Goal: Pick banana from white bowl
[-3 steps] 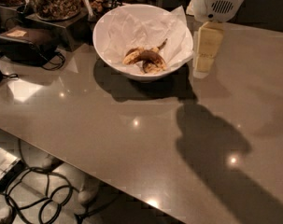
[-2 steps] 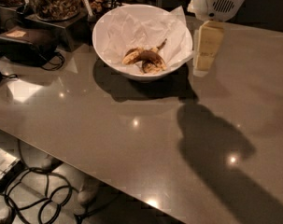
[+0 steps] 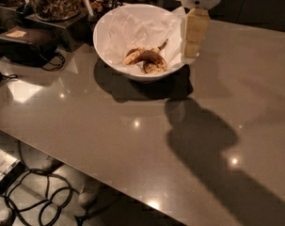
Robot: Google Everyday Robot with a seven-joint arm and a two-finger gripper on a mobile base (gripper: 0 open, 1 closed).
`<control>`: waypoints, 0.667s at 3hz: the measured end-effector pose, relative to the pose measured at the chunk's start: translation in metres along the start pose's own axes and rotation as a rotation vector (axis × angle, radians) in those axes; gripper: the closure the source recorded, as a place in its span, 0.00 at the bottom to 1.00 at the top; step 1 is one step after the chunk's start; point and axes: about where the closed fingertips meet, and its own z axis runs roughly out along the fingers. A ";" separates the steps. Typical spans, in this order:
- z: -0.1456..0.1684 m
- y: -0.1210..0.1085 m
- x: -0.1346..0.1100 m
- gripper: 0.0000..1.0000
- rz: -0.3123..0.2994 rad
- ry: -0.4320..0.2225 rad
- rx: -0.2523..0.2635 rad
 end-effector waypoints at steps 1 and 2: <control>0.001 -0.028 -0.027 0.00 -0.071 -0.025 0.006; 0.009 -0.047 -0.047 0.00 -0.111 -0.039 0.002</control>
Offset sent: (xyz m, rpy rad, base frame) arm 0.0529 0.0576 0.0171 -0.0422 0.0597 0.1672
